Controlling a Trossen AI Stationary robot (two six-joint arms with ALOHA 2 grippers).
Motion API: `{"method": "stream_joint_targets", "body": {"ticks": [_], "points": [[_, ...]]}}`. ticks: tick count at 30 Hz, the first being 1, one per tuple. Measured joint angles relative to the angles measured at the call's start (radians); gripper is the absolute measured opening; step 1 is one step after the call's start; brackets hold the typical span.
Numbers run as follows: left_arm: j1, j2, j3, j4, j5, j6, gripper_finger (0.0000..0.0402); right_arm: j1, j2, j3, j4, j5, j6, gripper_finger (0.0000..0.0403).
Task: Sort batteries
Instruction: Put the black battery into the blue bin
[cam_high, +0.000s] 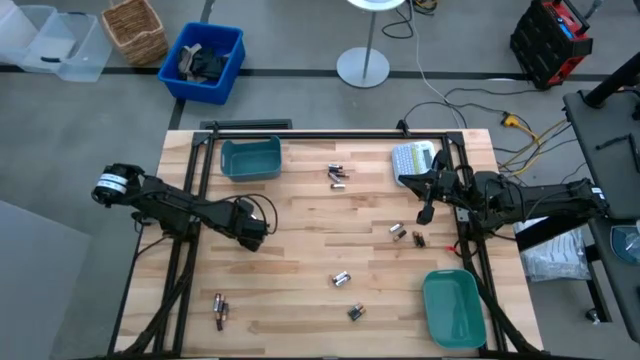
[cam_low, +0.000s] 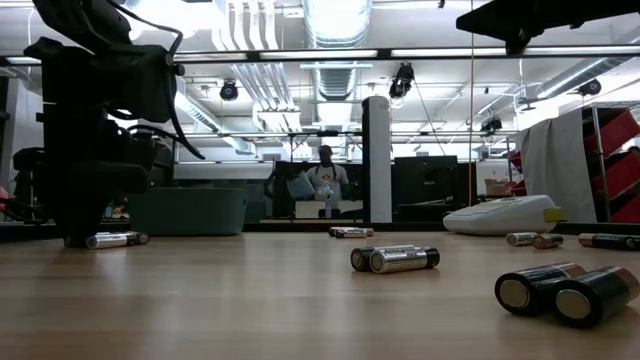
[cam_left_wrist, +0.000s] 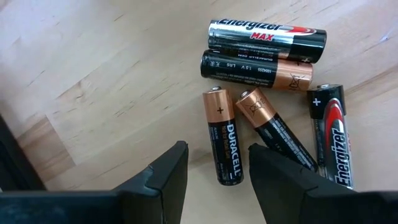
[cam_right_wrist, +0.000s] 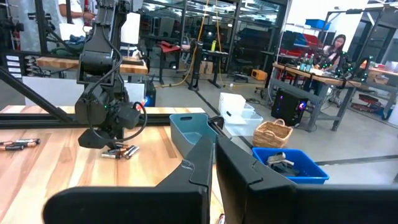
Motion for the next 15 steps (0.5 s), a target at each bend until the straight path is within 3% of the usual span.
{"method": "stream_joint_targets", "body": {"ticks": [15], "points": [[0.0,0.001,-0.001,0.0,0.008,0.0,0.0153,0.0,0.0,0.0,0.0,0.0,0.0,0.0013]]}}
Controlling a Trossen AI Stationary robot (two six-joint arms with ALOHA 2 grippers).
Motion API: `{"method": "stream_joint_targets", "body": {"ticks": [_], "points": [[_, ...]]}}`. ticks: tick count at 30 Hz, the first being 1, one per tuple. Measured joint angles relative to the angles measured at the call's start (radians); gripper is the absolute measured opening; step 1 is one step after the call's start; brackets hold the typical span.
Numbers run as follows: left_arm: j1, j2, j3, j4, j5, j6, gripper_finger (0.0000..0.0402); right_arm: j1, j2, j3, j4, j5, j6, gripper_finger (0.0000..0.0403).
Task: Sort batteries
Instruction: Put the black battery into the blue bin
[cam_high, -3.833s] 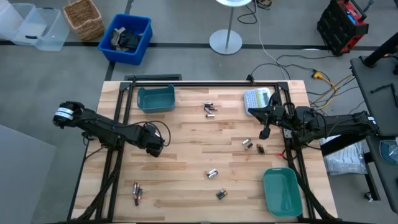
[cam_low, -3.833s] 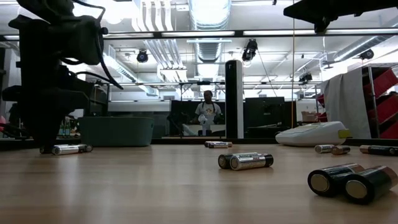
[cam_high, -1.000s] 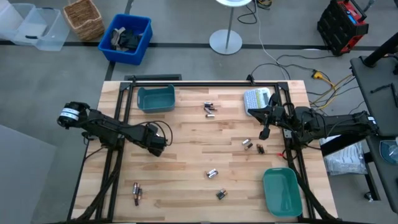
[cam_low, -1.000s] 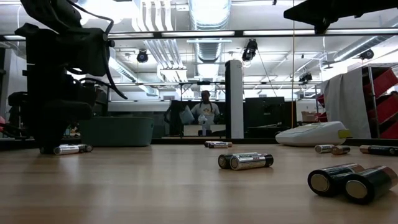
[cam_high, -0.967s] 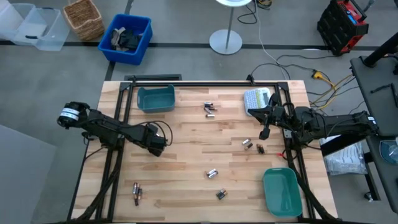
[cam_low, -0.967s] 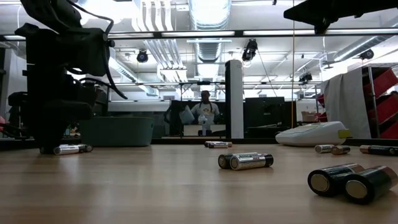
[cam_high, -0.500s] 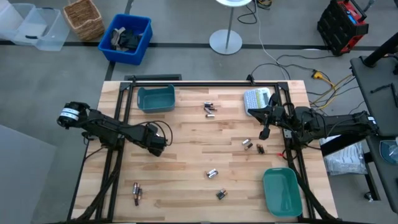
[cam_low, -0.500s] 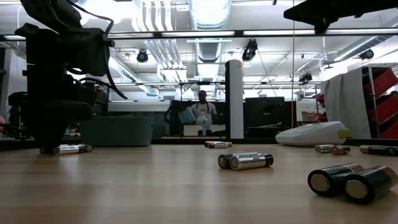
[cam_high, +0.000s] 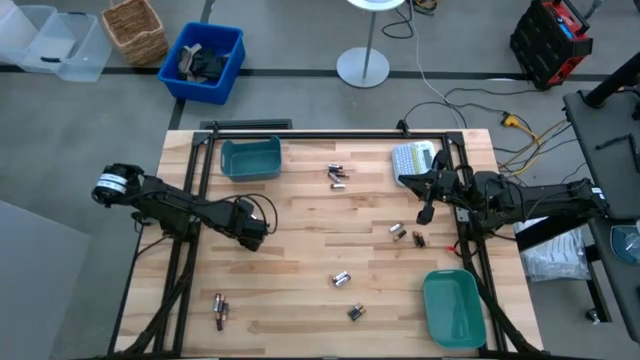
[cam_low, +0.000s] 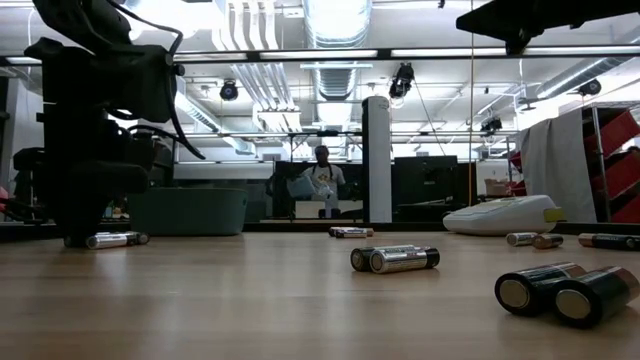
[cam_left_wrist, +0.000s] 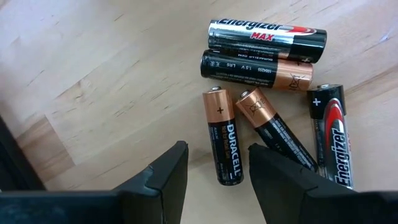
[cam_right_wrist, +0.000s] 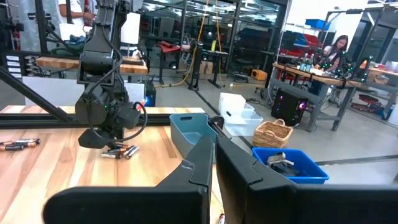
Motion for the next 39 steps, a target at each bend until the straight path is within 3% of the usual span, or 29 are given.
{"method": "stream_joint_targets", "body": {"ticks": [12,21,25,39], "points": [[0.0,0.0,0.0,0.002,0.004,0.0,0.0148,0.0,0.0,0.0,0.0,0.0,0.0,0.0013],[0.0,0.001,0.0,0.012,0.008,-0.001,0.0054,0.0,0.0,0.0,0.0,0.0,0.0,0.0013],[0.0,0.001,0.0,0.01,0.004,-0.001,0.0031,0.0,0.0,0.0,0.0,0.0,0.0,0.0013],[0.0,0.001,0.002,0.006,0.001,-0.008,0.0037,0.0,0.0,0.0,-0.001,0.0,0.0,0.0013]]}}
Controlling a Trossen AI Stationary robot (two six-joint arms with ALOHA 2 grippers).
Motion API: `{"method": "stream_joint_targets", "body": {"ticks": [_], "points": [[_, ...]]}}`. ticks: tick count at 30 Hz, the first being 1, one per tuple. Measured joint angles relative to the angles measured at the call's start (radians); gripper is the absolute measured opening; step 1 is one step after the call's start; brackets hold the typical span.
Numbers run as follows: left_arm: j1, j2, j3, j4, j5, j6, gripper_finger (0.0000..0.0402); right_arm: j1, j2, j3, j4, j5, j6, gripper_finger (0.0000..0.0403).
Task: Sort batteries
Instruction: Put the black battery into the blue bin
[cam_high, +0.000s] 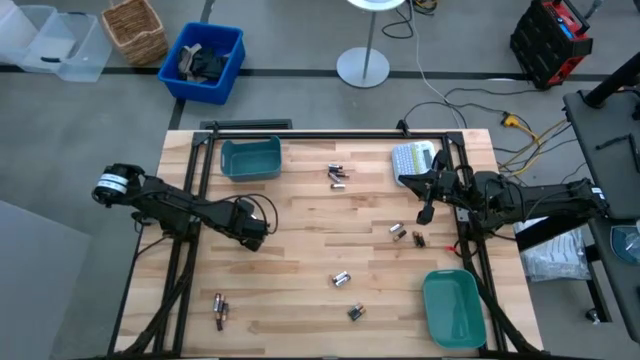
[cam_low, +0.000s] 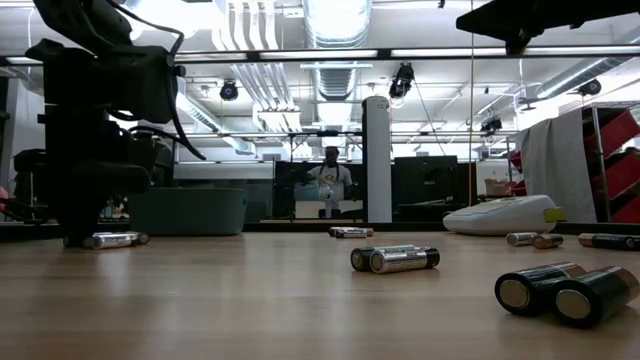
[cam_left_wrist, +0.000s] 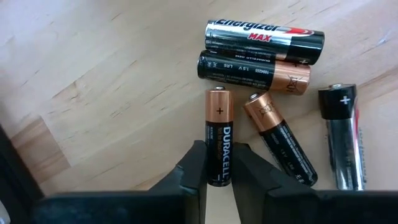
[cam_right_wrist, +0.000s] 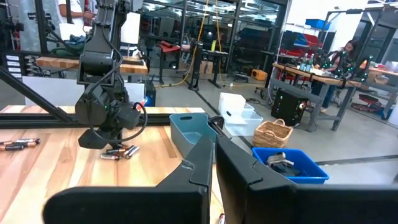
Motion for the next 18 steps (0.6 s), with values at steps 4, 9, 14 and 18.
{"method": "stream_joint_targets", "body": {"ticks": [4,9,14,18], "points": [[0.0,-0.002,0.003,-0.005,-0.002,0.008,0.0037,0.0,0.0,0.0,-0.002,0.0,0.0,0.0013],[0.0,-0.004,0.01,-0.031,-0.003,0.008,0.0037,0.0,0.0,0.0,-0.008,0.0,0.0,0.0013],[0.0,-0.005,0.042,-0.091,-0.005,0.001,0.0037,0.0,0.0,0.0,-0.03,0.0,0.0,0.0013],[0.0,-0.007,0.088,-0.15,-0.011,0.0,0.0038,0.0,0.0,0.0,-0.033,0.0,0.0,0.0013]]}}
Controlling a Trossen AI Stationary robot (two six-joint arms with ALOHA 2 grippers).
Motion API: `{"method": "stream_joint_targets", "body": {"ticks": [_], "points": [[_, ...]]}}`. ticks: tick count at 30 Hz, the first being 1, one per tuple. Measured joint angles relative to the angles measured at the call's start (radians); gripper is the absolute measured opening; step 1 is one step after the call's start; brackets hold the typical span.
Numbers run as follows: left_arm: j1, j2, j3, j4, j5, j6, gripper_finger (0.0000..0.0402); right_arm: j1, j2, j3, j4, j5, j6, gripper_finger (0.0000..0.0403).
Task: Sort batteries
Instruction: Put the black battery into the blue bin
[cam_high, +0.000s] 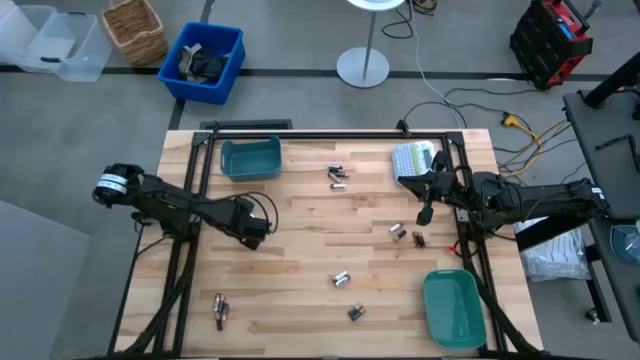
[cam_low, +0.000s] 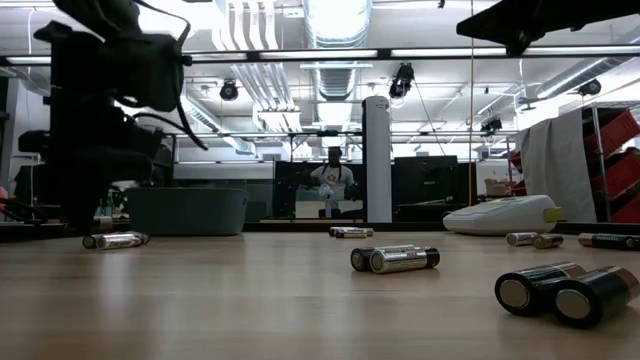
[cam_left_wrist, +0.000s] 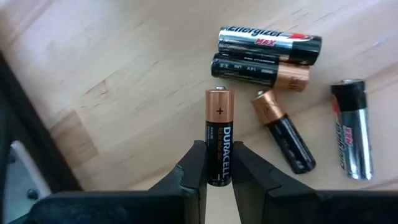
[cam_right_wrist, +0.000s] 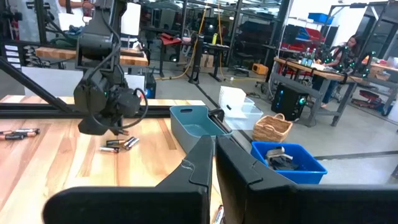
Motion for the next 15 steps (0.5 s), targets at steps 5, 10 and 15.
{"method": "stream_joint_targets", "body": {"ticks": [5,10,15], "points": [[0.0,-0.003,0.072,-0.145,-0.022,-0.006,0.0038,0.0,0.0,0.0,0.004,0.0,0.0,0.0013],[0.0,-0.005,0.151,-0.276,-0.073,-0.007,0.0038,0.0,0.0,0.0,0.004,0.0,0.0,0.0013],[0.0,-0.032,0.221,-0.309,-0.129,0.055,0.0038,0.0,0.0,0.0,0.004,0.0,0.0,0.0013]]}}
